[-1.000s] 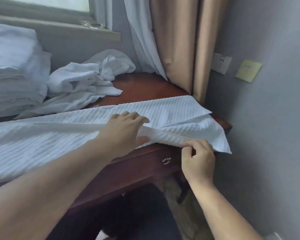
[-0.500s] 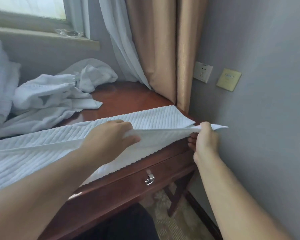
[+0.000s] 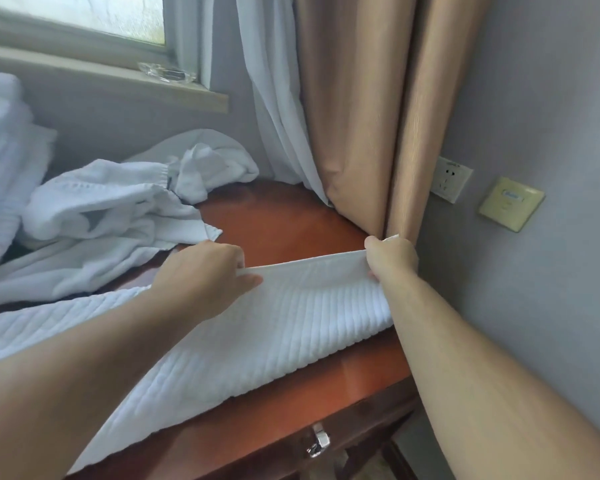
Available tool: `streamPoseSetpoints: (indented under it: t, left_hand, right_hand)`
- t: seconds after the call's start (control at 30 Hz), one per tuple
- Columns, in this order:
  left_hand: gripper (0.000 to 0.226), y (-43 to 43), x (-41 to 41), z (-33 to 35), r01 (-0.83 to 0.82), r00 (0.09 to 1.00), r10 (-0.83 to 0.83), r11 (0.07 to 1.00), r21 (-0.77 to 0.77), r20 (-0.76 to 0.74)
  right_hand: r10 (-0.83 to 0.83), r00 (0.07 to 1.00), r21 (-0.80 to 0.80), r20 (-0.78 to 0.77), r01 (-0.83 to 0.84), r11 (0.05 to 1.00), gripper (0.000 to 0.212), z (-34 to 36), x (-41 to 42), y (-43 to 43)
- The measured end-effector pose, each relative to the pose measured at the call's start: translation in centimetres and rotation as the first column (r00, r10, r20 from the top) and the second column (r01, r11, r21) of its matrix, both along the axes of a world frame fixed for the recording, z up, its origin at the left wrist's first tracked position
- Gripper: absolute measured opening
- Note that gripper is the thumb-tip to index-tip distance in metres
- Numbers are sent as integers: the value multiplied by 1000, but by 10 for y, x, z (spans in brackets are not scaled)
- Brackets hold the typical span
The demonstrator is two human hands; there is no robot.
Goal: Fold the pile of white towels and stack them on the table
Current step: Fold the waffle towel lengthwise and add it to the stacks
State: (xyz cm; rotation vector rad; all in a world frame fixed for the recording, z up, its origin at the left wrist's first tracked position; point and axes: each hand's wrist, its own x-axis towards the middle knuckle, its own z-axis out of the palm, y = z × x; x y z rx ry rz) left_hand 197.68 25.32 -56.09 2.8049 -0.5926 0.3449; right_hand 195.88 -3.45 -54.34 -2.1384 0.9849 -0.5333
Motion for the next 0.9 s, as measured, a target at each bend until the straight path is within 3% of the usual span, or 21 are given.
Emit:
streamPoseSetpoints:
  t: [0.13,0.27,0.37,0.47,0.57,0.67,0.77,0.9]
  left_hand:
    - [42,5,14,-18,-18,1000,18,1000,4,-19]
    - [35,18,12,-33,-9,999,8,1000,-27,-36]
    - [28,38,0,-33,15,999,-17,999,-52,-41]
    - [48,77,-17,-24,-10,989,3,999,-45,-151]
    - [56,135,-37,-7,-27,944,20,999,-17,-331]
    - [47,195,-59,9,-29,852,-37,993,-118,-521]
    - [40,240,-77,8,-69,877,62,998,4,-476]
    - [56,274,-93,0,-182,911,229,970,164,-343]
  right_hand:
    - [-21,999,-114,-26,18,993,26,-18,11,13]
    - [171,982,-237,-79,-185,954,40,-35,-1,31]
    - [263,929,-422,-260,-355,834,28,-42,-11,53]
    - [420,869,-480,-261,-494,725,33,-49,-20,96]
    - [636,742,-463,-210,-649,604,38,-49,-31,151]
    - [807,533,-428,-253,-810,401,47,-44,-43,209]
    - [873,347,-345,-344,-911,226,64,-41,-51,257]
    - [895,279,-287,-349,-941,182,77,-30,-52,291]
